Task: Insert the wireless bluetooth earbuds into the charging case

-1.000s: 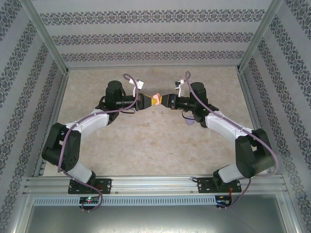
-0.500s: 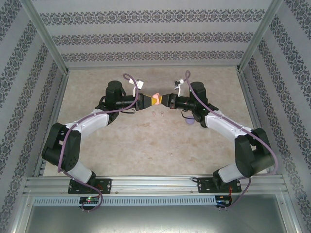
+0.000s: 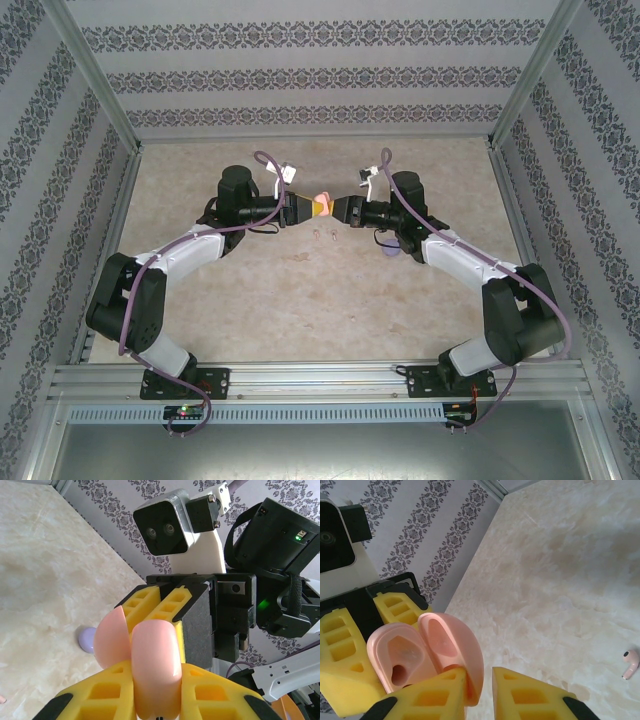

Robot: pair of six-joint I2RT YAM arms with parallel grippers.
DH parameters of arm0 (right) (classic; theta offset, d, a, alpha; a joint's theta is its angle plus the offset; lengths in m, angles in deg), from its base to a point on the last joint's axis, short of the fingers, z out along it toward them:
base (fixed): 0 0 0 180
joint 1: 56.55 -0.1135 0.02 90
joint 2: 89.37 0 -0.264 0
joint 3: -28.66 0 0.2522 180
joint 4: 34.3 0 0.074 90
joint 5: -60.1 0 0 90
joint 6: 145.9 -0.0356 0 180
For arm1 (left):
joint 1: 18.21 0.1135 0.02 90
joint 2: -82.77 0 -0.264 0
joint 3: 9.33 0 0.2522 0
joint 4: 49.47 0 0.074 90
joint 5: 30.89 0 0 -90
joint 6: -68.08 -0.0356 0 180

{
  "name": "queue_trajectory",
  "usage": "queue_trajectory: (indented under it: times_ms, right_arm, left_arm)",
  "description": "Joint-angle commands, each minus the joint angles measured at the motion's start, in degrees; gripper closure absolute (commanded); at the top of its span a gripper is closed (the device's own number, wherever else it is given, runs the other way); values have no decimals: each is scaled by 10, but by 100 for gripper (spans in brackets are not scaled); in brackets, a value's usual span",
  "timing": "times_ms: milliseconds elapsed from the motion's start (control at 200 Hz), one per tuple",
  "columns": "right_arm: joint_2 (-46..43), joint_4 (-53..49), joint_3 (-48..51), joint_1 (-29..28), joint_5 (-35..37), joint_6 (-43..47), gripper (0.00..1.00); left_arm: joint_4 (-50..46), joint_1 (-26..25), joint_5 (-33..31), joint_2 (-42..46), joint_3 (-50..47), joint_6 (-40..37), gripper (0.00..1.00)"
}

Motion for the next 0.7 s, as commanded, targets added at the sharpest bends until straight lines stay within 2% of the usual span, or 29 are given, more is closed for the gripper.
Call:
queue_trajectory:
  times_ms: [0, 495, 694]
  right_arm:
    - [12, 1, -13, 5, 8, 0, 80]
    - [19, 9, -40, 17, 15, -17, 82]
    - [18, 9, -38, 23, 14, -13, 91]
  left_arm:
    - [22, -11, 30, 17, 19, -8, 100]
    - [21, -21, 37, 14, 15, -10, 100]
    - [8, -23, 45, 15, 15, -17, 100]
